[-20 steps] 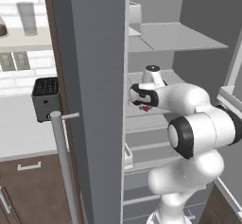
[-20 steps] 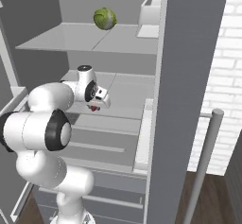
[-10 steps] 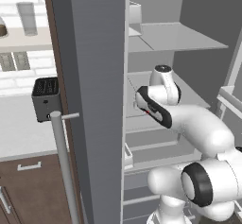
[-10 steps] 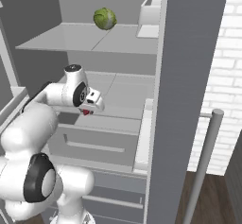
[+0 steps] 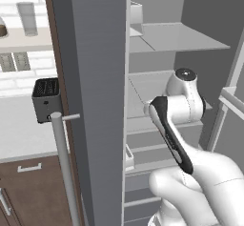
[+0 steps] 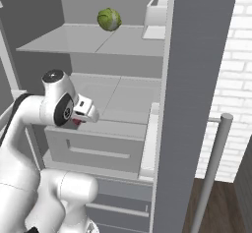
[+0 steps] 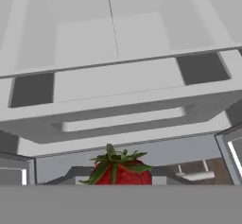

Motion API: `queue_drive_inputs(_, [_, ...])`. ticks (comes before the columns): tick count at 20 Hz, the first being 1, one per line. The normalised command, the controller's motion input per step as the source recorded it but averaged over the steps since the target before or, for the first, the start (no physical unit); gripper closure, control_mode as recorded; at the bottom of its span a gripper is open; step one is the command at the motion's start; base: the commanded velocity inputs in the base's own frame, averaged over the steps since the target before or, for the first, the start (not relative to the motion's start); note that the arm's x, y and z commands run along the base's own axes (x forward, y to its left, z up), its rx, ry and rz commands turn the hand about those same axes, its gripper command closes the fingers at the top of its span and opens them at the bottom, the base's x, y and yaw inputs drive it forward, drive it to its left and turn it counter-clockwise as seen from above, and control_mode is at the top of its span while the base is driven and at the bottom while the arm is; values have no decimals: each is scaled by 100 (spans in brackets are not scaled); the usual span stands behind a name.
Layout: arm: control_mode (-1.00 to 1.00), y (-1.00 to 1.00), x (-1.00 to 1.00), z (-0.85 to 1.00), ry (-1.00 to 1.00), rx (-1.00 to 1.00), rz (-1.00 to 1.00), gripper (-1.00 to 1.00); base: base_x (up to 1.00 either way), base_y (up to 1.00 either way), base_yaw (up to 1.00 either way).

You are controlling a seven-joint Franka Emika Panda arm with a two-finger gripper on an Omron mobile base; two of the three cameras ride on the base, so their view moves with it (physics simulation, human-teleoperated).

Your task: Take the strawberry from the fridge and place it on top of the pancake, located on the dining counter.

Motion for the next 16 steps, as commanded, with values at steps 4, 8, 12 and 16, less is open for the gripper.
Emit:
queue_drive_inputs(4, [-100, -3, -71, 82, 0, 0, 2, 100, 0, 0, 0])
queue_drive_inputs(8, [-100, -4, -82, 40, 0, 0, 2, 100, 0, 0, 0])
queue_drive_inputs(12, [-100, -13, -99, -2, 0, 0, 4, 100, 0, 0, 0])
queue_drive_inputs(16, [-100, -2, -61, -18, 0, 0, 4, 100, 0, 0, 0])
